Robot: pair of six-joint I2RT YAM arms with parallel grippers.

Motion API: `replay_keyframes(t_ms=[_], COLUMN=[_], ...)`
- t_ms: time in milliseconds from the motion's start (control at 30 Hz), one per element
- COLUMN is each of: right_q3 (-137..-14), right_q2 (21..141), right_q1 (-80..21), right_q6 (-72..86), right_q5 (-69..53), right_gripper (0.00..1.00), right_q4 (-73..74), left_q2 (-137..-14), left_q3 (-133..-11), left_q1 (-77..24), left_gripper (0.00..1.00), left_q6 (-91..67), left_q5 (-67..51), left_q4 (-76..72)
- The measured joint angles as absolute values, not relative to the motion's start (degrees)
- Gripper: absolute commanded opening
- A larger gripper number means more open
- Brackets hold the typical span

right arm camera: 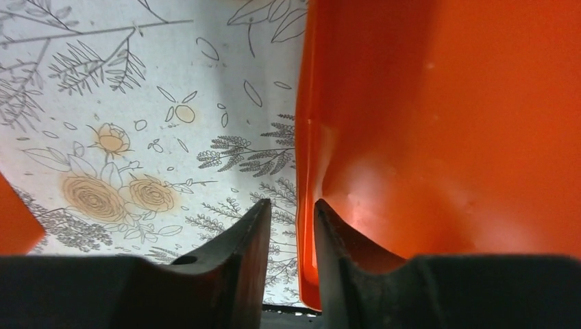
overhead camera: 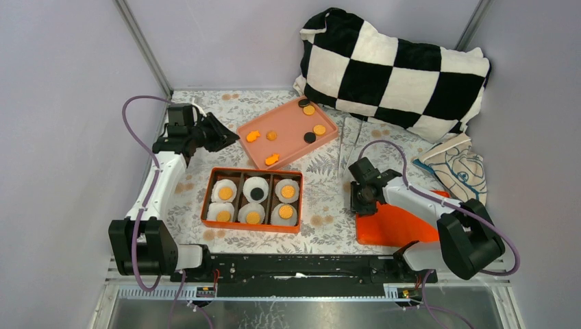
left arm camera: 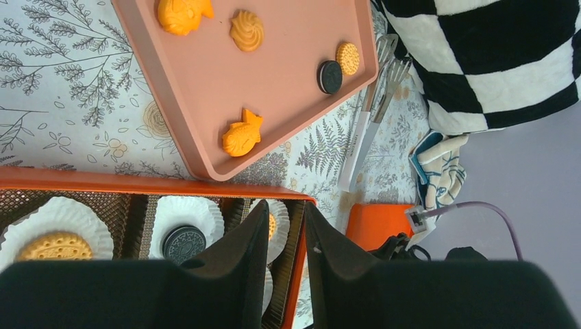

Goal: Pack the cookies

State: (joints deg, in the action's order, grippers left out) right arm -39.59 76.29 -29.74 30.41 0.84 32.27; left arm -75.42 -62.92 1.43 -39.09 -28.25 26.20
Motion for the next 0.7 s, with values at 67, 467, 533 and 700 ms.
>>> replay_keyframes(t_ms=[67, 467, 533, 700], right_q3=[-39.24, -40.23, -41.32, -48.64], right_q2=[77.76, 79.44, 78.48, 74.5], right_q1=[-30.74, -38.02, -40.36, -46.28], right_q6=[31.05, 32.88, 32.58, 30.63], right_q5=[0.75, 4.03, 4.27, 3.84], right_gripper=[0.27, 0.0, 0.0, 0.0], right_q4=[31.59, 34.11, 36.47, 42.04], left_q2=[-75.22, -78.0, -80.34, -87.57], left_q3=[-62.81, -61.39, -62.0, -63.11], left_q1=[1.19, -8.8, -12.05, -19.57], left_gripper=[0.3, 0.34, 0.35, 0.39], left_q6=[-39.09, -39.22, -39.33, -39.77], left_q5=[-28.03, -26.55, -26.96, -31.27], left_q4=[26.17, 24.91, 24.03, 19.42])
